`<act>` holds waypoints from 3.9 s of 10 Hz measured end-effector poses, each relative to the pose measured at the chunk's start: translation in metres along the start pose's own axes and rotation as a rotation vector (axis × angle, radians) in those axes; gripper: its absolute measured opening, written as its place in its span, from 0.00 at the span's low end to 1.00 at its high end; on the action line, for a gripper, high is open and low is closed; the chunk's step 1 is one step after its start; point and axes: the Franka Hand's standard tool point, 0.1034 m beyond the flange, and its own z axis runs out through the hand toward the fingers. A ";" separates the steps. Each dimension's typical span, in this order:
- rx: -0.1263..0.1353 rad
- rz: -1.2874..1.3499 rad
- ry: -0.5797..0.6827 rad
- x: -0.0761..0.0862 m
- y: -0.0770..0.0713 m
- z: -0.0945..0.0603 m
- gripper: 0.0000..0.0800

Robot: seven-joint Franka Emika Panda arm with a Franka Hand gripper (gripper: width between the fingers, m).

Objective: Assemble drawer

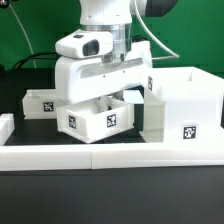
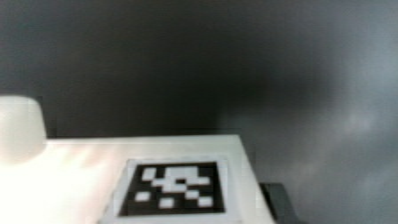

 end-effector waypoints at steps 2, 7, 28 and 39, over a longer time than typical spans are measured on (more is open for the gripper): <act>0.004 -0.171 -0.010 -0.006 0.008 0.002 0.05; 0.001 -0.454 -0.024 -0.011 0.012 0.003 0.05; -0.077 -0.892 -0.054 0.008 0.031 0.007 0.05; -0.065 -0.845 -0.046 0.019 0.023 0.012 0.05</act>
Offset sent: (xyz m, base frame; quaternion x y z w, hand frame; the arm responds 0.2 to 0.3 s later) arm 0.0000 0.0000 0.0000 0.0000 0.0000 -0.1938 0.9810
